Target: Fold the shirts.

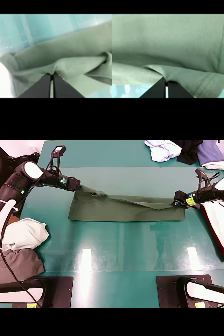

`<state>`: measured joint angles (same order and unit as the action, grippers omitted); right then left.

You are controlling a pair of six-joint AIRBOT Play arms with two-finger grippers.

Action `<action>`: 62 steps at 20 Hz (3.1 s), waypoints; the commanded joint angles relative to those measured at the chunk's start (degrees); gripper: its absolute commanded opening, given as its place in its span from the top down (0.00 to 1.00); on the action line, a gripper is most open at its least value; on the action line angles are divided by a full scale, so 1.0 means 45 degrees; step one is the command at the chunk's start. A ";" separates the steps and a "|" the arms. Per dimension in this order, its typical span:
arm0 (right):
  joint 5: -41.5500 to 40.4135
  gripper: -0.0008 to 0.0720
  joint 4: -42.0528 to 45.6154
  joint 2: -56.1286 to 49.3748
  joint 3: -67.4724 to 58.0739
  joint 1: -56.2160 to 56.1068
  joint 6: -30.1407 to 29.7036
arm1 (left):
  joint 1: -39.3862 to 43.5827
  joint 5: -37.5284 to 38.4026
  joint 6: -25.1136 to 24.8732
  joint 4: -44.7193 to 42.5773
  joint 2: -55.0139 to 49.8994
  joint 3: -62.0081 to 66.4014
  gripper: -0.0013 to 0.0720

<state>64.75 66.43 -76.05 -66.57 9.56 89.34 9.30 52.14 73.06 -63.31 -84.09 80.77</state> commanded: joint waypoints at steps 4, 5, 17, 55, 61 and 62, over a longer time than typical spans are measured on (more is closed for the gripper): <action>0.0073 0.96 0.0267 -0.0015 -0.0010 -0.0010 -0.0005 | 0.0000 0.2399 -0.0335 -0.0189 -0.0359 0.0073 0.94; 0.0068 0.96 0.0272 -0.0015 -0.0010 -0.0010 -0.0005 | 0.0000 0.2511 -0.0330 -0.0209 -0.0359 0.0000 0.94; 0.0321 0.53 0.0223 -0.0010 -0.0044 0.0243 -0.0005 | 0.0000 0.4595 -0.0073 -0.0520 -0.0918 0.0107 0.24; 0.4308 0.96 -0.4988 -0.6373 -0.3143 0.3376 -0.7101 | 0.3730 0.0287 0.1549 0.1938 -0.1180 0.1404 0.94; 0.4925 0.96 -0.7427 -0.4265 -0.3143 0.2958 -0.6960 | 0.4813 -0.0797 0.2346 0.1860 -0.3371 0.1569 0.94; 0.4915 0.96 -0.7431 -0.3750 -0.3143 0.2730 -0.6849 | 0.4809 -0.0753 0.2463 0.1812 -0.3823 0.1807 0.94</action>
<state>85.76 36.40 -97.86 -80.64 23.59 58.22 29.61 50.92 81.78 -54.96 -96.71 87.72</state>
